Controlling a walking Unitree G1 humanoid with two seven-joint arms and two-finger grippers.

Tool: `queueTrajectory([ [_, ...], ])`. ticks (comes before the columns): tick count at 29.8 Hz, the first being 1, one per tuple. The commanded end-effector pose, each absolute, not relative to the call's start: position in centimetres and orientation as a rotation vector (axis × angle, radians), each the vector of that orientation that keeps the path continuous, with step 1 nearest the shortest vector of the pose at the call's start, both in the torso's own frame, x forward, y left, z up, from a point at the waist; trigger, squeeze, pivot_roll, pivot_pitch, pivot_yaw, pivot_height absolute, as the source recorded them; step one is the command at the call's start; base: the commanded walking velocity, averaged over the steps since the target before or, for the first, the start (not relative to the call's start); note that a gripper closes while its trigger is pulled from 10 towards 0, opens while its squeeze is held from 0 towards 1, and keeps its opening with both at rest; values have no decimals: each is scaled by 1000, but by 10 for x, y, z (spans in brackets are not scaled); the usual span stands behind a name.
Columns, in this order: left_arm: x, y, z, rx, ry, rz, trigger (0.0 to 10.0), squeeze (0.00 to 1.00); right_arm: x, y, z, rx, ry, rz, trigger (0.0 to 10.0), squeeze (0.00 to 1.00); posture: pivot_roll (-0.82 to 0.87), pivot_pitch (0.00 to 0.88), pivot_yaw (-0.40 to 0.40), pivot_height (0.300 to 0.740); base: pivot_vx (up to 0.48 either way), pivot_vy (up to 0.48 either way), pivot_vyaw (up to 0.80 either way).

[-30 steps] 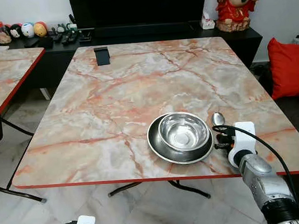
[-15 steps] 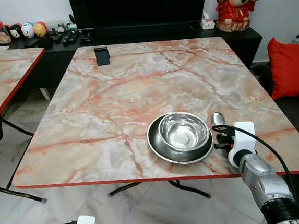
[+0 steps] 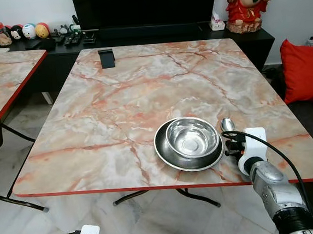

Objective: Setting the table

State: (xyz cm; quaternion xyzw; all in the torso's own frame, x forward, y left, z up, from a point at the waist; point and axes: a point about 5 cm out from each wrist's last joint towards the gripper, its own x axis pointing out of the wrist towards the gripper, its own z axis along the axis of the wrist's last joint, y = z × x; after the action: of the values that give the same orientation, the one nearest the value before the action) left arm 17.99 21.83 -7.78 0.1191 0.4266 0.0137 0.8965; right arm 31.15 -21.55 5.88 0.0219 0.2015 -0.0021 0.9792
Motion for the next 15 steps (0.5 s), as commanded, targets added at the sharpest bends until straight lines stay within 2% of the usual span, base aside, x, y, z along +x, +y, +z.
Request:
queueTrajectory([
  [1,180,220,-77,262,887,21,10000,0,309,-214,52,36,440,1,10000,702,21,0,-10,731,0,0,0],
  [2,181,220,-77,262,886,21,10000,0,309,-215,52,34,442,-1,10000,682,22,0,-11,731,0,0,0],
  [3,181,220,-77,261,886,21,10000,0,309,-216,52,26,445,-6,10000,561,22,0,-11,731,0,0,0],
  [4,181,220,-77,261,886,21,10000,0,309,-216,51,21,446,-8,10000,561,22,0,-11,731,0,0,0],
  [5,181,220,-77,262,886,21,10000,0,309,-216,51,19,447,-9,10000,227,22,0,-11,731,0,0,0],
  [6,181,220,-77,262,886,21,10000,0,309,-217,51,18,447,-10,10000,0,22,0,-11,731,0,0,0],
  [15,181,220,-77,266,885,19,10000,0,309,-214,51,29,449,-4,10000,0,23,0,-10,731,0,0,0],
])
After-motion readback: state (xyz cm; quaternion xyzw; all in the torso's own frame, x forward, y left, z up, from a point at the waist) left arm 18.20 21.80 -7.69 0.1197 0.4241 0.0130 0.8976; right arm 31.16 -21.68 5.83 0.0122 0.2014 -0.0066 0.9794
